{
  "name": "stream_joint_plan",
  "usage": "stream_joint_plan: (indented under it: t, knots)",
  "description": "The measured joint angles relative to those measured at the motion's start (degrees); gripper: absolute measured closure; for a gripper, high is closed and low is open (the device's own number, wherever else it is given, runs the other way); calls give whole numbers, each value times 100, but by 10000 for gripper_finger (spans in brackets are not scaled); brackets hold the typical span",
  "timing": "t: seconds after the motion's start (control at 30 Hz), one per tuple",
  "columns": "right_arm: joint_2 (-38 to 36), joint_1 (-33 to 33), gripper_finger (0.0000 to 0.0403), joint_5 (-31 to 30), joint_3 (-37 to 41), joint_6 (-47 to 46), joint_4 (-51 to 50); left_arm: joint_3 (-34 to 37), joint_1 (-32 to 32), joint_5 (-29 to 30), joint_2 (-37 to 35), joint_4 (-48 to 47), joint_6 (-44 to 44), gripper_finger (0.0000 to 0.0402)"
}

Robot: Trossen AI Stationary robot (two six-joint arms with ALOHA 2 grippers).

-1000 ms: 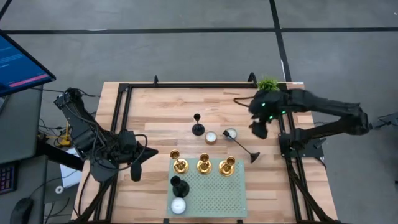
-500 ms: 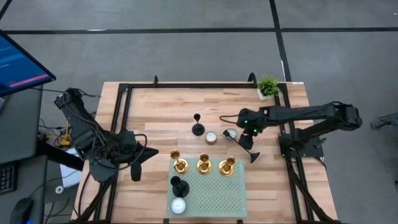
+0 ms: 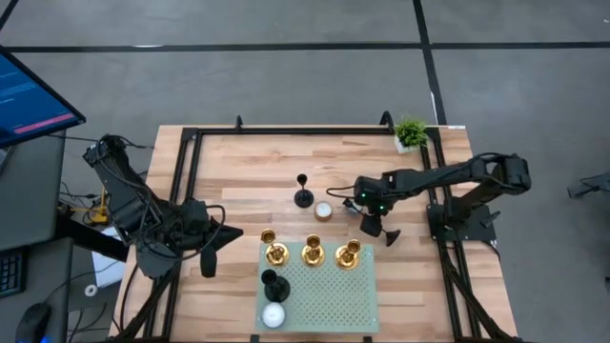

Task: Pick & Place candle stick holders
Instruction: Put the top black candle holder on the shelf aligned with the other black candle holder

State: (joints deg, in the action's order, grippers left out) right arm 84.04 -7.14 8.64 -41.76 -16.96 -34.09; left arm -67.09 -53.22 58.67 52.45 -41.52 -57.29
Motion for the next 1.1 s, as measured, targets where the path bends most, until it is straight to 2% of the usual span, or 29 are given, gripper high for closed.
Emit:
stream_joint_plan:
  t: [0.13,0.3,0.33,0.57,0.73,0.93,1.1]
  knots:
    - [72,-4,231,-132,0,104,-23,0,1,0,0,2,2,392]
    - [-167,-4,371,-281,0,68,-61,0,1,0,0,16,4,392]
    - [-259,-4,385,-346,0,53,-78,0,1,0,0,20,5,392]
    - [-1402,-7,396,-866,0,-232,-455,0,1,0,0,40,107,392]
    - [-2761,145,398,-1479,-75,-800,-467,0,-1,-2,0,46,200,392]
    - [-4144,987,400,-2715,-625,-1461,-425,0,-1,-1,0,46,202,392]
    - [-4436,2018,401,-3783,-1408,-1396,-296,0,1,-2,0,46,204,392]
